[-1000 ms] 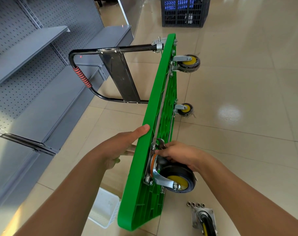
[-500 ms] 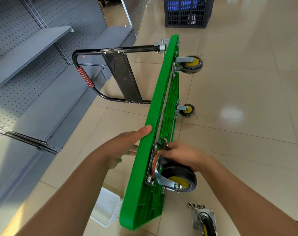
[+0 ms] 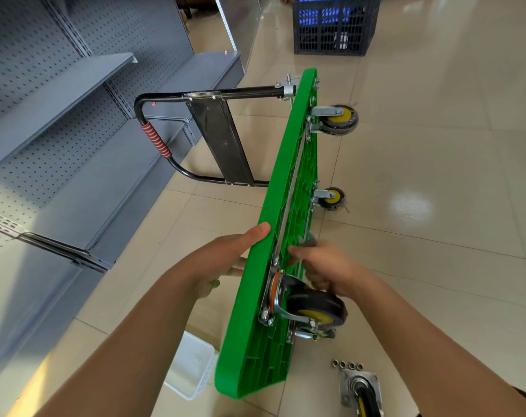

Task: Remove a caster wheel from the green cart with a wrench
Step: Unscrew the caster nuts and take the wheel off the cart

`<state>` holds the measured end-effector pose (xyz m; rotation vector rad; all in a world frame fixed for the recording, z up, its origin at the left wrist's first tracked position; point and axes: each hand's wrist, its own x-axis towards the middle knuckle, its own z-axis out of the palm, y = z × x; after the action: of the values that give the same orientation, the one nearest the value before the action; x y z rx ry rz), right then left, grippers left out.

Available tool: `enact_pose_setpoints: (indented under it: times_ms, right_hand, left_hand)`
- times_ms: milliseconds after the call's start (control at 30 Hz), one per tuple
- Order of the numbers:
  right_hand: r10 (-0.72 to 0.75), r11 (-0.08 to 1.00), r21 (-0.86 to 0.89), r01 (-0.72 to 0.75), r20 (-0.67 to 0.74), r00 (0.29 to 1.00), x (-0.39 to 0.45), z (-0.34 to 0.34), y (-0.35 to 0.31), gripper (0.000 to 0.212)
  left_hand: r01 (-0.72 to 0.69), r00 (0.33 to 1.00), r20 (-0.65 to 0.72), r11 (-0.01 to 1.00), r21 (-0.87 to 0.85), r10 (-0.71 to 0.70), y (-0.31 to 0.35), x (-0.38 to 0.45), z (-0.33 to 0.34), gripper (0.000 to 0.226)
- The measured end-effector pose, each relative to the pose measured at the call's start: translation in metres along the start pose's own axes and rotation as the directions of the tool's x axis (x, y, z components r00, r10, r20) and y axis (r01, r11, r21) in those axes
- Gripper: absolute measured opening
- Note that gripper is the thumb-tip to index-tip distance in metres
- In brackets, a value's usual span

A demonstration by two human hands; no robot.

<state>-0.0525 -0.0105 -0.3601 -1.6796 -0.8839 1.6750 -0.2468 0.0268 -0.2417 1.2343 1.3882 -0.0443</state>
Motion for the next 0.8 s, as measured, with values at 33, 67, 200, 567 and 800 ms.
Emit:
enact_pose_setpoints:
  times_ms: [33, 67, 200, 567, 800]
  right_hand:
    - [-0.030, 0.999, 0.035, 0.033, -0.080, 0.996, 0.001, -0.006, -0.005, 0.030]
    - [-0.067, 0.992, 0.092, 0.081, -0.148, 0.987, 0.000, -0.012, -0.011, 0.029]
    - [-0.197, 0.917, 0.276, 0.288, -0.316, 0.928, -0.001, -0.031, -0.054, 0.029]
    - [-0.142, 0.984, 0.051, 0.169, -0.335, 0.931, 0.049, -0.026, -0.143, 0.029]
    - [-0.094, 0.963, 0.229, 0.146, -0.223, 0.970, 0.046, -0.024, -0.145, 0.014]
  left_hand:
    - [0.000, 1.000, 0.000, 1.000, 0.000, 0.000, 0.003, -0.006, 0.001, 0.054]
    - [-0.020, 1.000, -0.019, 1.000, 0.006, 0.020, 0.005, -0.011, 0.005, 0.050]
    - [-0.094, 0.866, -0.400, 0.882, 0.461, 0.301, 0.001, -0.016, 0.025, 0.063]
    - [0.001, 0.596, -0.291, 0.362, 0.932, 0.748, -0.045, -0.007, 0.093, 0.071]
    - [-0.023, 0.561, -0.202, 0.259, 0.965, 0.803, -0.053, 0.004, 0.082, 0.082]
